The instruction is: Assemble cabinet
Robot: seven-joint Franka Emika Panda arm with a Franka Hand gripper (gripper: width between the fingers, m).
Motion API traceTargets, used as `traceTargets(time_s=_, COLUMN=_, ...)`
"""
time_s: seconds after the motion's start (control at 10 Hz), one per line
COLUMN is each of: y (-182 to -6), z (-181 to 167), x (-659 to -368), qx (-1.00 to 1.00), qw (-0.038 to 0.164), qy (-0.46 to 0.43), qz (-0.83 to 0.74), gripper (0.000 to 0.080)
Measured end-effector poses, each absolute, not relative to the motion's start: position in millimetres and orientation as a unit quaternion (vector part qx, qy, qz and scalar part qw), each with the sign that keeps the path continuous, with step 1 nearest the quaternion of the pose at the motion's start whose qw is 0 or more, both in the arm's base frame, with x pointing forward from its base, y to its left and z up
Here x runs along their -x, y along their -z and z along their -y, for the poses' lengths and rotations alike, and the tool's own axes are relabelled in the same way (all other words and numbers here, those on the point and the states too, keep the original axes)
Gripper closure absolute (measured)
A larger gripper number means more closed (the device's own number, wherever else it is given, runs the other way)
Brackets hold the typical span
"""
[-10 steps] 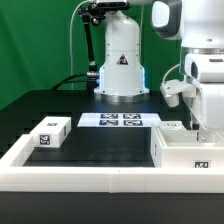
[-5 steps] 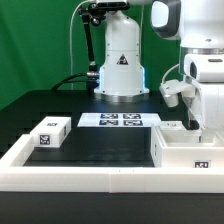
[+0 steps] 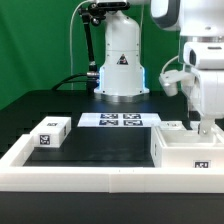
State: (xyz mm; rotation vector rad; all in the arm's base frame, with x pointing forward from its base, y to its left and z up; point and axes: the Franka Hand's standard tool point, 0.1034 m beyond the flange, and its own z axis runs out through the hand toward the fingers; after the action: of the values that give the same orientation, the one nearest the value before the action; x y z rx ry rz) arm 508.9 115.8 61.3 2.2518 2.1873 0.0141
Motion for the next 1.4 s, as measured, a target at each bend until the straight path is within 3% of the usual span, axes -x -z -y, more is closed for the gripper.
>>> traceTargets(time_s=0.6, y=-72.5, z=-137.7, x=-459.8, qx=-0.729, qw=-0.002, qy=-0.004, qz=-0.685, gripper=0.0002)
traceTargets(time_s=0.9, y=-70.7, z=-135.4, x=-459.6, qx=-0.73, qw=-0.004, qy=-0.002, qz=-0.684, gripper=0.0002)
traceTargets(time_s=1.4, y=-49.0, z=-157.2, x=-426.0, qx=-0.724, qw=-0.018, qy=-0.008, qz=-0.69, gripper=0.0002)
